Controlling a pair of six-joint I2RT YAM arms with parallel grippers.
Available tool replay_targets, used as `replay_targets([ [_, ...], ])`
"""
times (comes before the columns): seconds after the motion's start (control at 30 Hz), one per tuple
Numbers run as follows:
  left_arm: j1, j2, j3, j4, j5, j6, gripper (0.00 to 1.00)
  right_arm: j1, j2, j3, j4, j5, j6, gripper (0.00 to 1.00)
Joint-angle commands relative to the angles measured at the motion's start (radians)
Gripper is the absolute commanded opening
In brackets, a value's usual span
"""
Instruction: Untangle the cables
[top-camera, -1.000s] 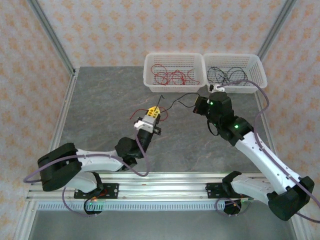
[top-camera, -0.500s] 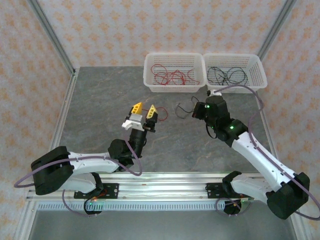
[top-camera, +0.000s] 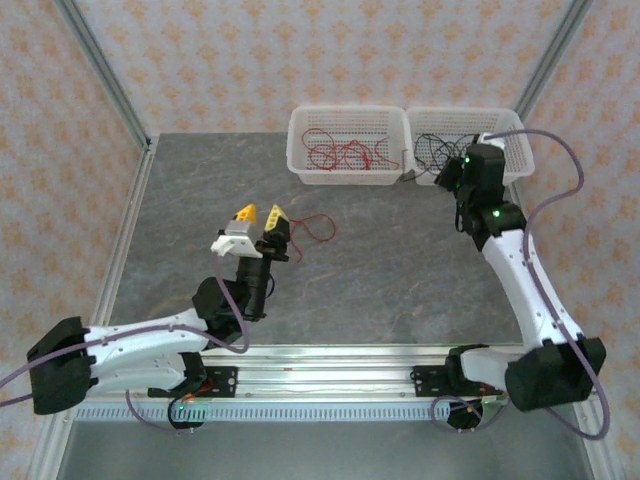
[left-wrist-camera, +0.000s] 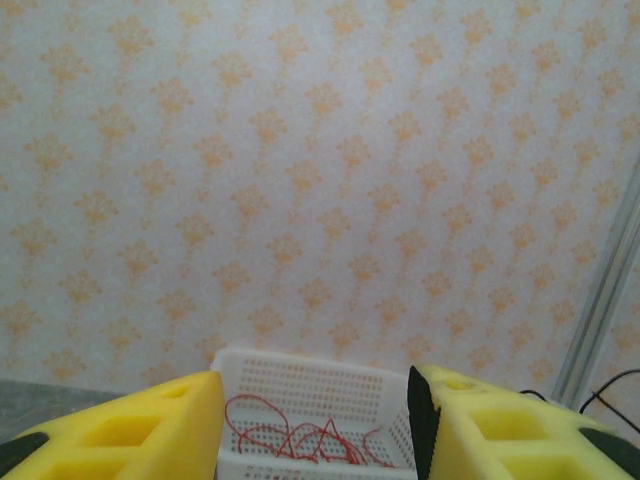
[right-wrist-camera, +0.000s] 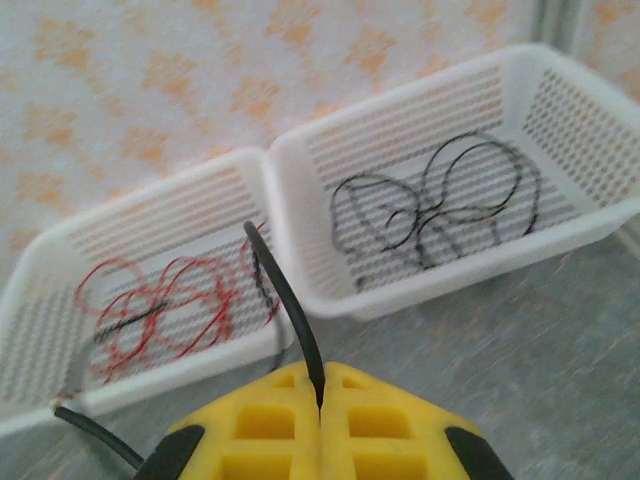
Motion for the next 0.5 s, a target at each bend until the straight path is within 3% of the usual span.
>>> replay_targets([
  [0.0, -0.007, -0.089, 0.0, -0.285, -0.032, -0.157, 0.5, -0.046, 0.096, 0.1, 0.068, -0.02, -0.068, 0.0],
  [0.27, -0.007, -0.253, 0.052, -0.729, -0.045, -0.386, 0.52, -0.127, 0.413, 0.347, 0.085, -0.003, -0.103, 0.0],
  [0.47, -0.006, -0.296, 0.071, -0.891, -0.047, -0.484, 0.53, -0.165, 0.652, 0.558, 0.01, 0.007, -0.113, 0.0],
])
